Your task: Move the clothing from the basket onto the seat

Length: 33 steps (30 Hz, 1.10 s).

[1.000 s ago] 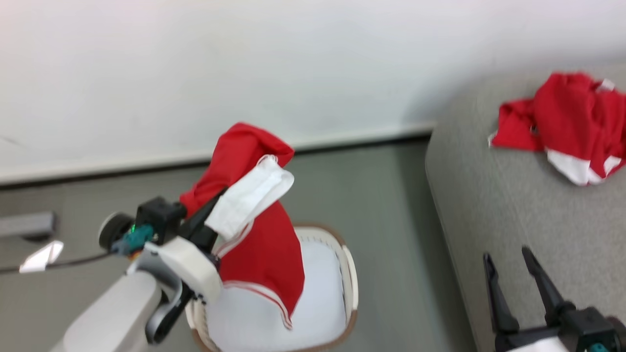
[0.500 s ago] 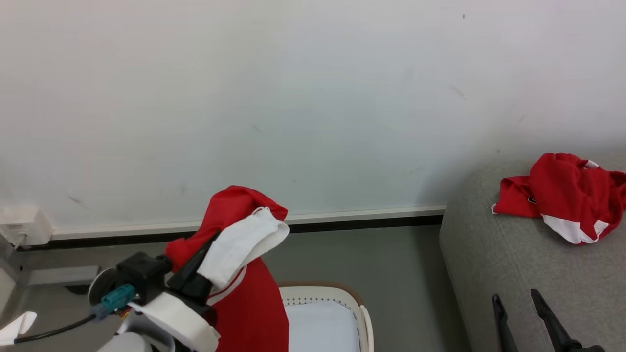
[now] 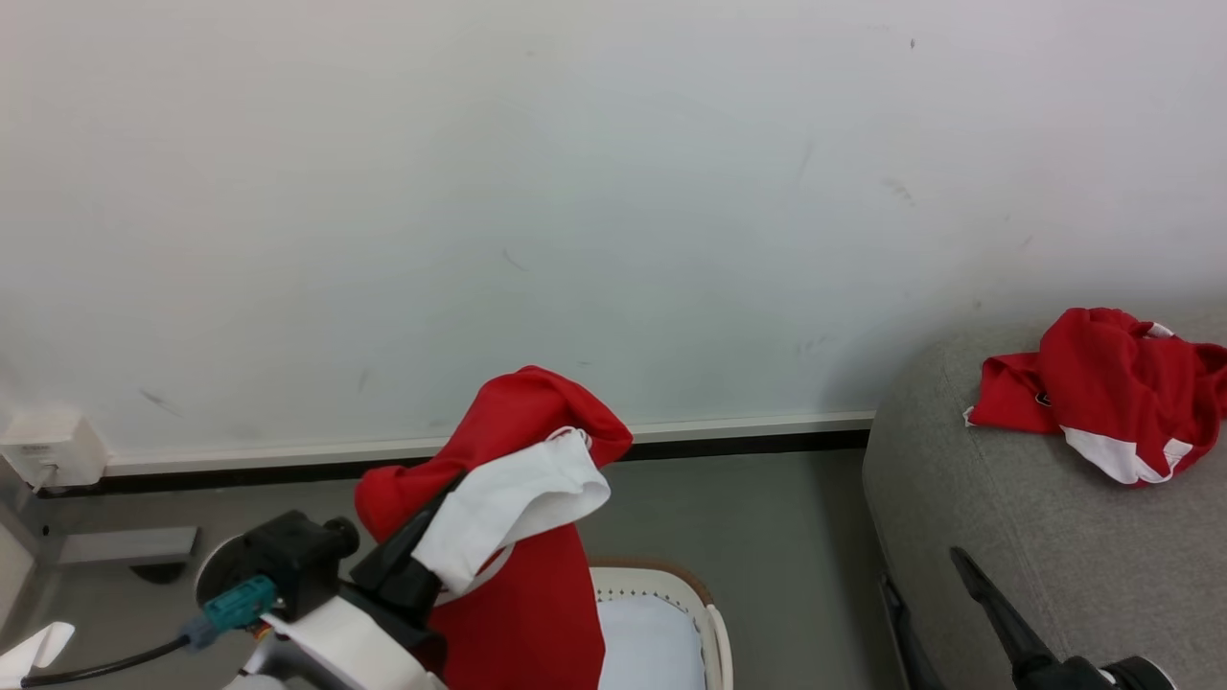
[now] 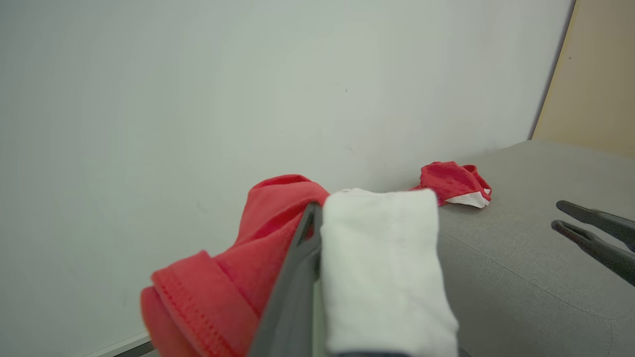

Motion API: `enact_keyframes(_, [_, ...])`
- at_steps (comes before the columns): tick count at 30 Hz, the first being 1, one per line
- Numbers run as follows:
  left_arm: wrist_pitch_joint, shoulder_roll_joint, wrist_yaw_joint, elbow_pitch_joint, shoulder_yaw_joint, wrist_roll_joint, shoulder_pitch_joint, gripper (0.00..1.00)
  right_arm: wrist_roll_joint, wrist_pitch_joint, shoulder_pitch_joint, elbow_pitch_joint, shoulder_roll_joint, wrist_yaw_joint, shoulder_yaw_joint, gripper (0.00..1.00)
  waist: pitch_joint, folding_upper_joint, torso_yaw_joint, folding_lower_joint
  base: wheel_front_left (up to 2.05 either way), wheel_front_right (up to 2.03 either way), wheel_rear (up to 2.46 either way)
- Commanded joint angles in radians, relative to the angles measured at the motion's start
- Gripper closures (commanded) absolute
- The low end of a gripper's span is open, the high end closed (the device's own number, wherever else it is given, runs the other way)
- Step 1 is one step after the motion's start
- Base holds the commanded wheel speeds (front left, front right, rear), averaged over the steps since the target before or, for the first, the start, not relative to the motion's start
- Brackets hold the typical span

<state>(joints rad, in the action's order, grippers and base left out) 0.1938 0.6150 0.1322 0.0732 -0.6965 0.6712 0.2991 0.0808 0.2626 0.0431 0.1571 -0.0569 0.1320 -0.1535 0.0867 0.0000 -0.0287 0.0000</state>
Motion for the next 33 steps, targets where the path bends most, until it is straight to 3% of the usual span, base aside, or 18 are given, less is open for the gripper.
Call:
enact_keyframes(1, [-0.007, 0.007, -0.007, 0.013, -0.003, 0.013, -0.005, 1.0, -0.007, 0.003, -0.03, -0.001, -0.026, -0.003, -0.024, 0.0, 0.0, 0.0, -0.004, 0.0, 0.0, 0.0, 0.0])
enact_keyframes(9, [-0.03, -0.007, -0.037, 0.053, -0.032, 0.01, 0.025, 1.0, 0.067, -0.013, -0.161, 0.0, -0.166, -0.003, -0.237, 0.0, 0.002, 0.0, -0.024, 0.0, 0.0, 0.0, 0.0])
enact_keyframes(19, [-0.076, -0.031, -0.076, 0.099, -0.094, -0.015, 0.062, 1.0, 0.184, -0.078, -0.408, -0.031, -0.322, -0.003, -0.589, 0.0, -0.002, 0.0, -0.04, 0.0, 0.0, 0.0, 0.0])
enact_keyframes(26, [-0.103, -0.069, -0.117, 0.117, -0.157, -0.025, 0.084, 1.0, 0.25, -0.118, -0.572, -0.02, -0.379, -0.003, -0.798, 0.0, -0.011, 0.0, -0.036, 0.0, 0.0, 0.0, 0.0])
enact_keyframes(33, [-0.118, -0.111, -0.155, 0.113, -0.207, -0.033, 0.104, 1.0, 0.319, -0.142, -0.682, 0.023, -0.381, -0.003, -0.964, 0.0, -0.017, 0.0, -0.028, 0.0, 0.0, 0.0, 0.0])
